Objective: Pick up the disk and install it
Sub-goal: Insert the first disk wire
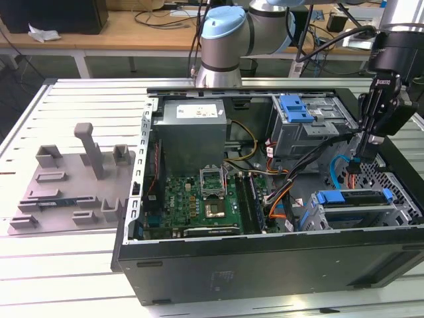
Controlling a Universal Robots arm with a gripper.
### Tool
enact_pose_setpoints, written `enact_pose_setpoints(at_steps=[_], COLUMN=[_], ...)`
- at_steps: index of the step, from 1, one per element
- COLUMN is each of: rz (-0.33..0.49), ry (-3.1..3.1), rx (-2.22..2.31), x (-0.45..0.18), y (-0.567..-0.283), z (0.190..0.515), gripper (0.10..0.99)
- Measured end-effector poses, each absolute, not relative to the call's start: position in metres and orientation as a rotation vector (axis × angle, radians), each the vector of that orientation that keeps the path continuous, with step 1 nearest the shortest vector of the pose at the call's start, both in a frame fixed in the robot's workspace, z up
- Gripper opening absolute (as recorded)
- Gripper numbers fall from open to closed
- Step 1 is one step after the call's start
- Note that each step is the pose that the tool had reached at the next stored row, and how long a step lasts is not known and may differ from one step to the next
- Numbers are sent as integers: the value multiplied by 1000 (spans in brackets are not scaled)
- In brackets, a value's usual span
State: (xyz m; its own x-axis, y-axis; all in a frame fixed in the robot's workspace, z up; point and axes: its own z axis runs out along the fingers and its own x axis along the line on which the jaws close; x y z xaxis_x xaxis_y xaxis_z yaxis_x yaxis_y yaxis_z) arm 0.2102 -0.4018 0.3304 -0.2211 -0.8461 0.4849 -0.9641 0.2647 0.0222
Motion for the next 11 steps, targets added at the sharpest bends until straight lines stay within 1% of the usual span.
enact_pose_setpoints(at_steps=[5,11], rz=[401,425], ry=[-2142,-2164], rx=[1642,1647], x=[208,199], y=[-402,-402], z=[331,335], gripper=[169,169])
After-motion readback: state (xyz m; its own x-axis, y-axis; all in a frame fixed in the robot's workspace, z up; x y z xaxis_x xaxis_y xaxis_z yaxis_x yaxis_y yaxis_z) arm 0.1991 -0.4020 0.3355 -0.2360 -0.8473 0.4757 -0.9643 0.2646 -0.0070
